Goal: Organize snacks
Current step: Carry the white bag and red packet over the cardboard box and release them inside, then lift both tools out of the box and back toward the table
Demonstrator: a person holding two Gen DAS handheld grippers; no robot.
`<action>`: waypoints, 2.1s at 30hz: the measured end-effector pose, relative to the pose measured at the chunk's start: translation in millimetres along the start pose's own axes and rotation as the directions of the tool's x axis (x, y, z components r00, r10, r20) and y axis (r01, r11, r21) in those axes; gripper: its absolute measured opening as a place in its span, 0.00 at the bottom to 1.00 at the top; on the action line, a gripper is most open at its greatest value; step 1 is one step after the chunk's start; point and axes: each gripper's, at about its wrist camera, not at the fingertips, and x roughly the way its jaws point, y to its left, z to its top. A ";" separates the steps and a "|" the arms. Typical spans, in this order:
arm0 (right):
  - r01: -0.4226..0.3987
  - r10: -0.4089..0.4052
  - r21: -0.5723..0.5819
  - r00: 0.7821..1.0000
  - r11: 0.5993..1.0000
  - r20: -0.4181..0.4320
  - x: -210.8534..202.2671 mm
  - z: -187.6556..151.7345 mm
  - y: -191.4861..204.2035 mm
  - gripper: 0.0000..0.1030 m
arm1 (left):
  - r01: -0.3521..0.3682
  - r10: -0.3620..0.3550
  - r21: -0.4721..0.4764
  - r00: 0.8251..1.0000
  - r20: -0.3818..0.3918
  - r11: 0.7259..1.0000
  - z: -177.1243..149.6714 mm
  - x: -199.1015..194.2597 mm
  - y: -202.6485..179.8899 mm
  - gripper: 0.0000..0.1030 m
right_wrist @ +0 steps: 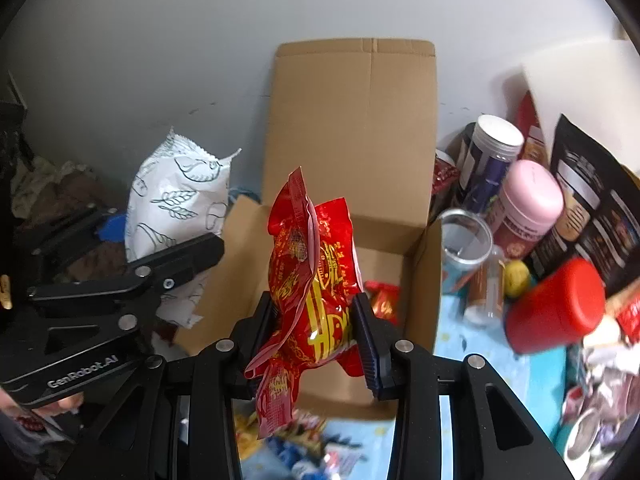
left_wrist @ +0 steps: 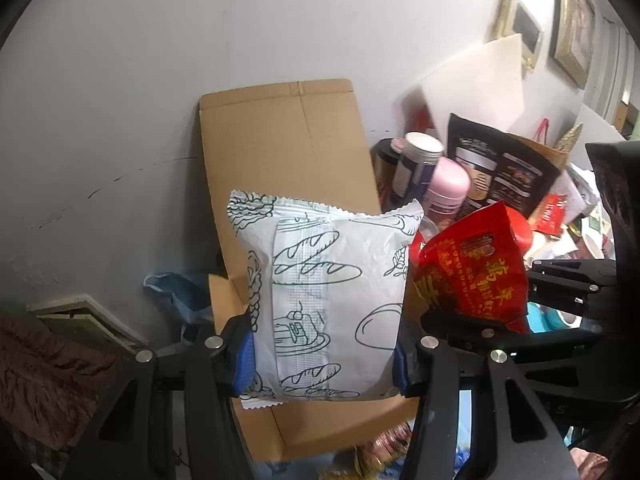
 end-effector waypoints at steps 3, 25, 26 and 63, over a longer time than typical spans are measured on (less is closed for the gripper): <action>-0.002 0.002 -0.004 1.000 1.000 -0.020 24.2 11.7 -11.9 0.37 | -0.011 0.011 0.006 1.000 -0.014 1.000 7.0 22.1 5.9 0.50; 0.112 -0.110 0.001 0.976 0.994 -0.190 153.4 4.6 -29.4 0.37 | -0.089 0.080 -0.020 0.956 -0.282 0.996 -28.5 170.9 43.2 0.50; 0.117 -0.115 -0.001 0.974 0.993 -0.195 156.3 3.5 -28.7 0.37 | -0.089 0.081 -0.016 0.955 -0.285 0.996 -30.1 172.8 42.9 0.50; 0.236 -0.236 -0.012 0.971 0.972 -0.032 36.1 24.4 5.8 0.50 | -0.156 0.154 -0.011 0.980 -0.126 0.988 25.8 43.0 21.0 0.57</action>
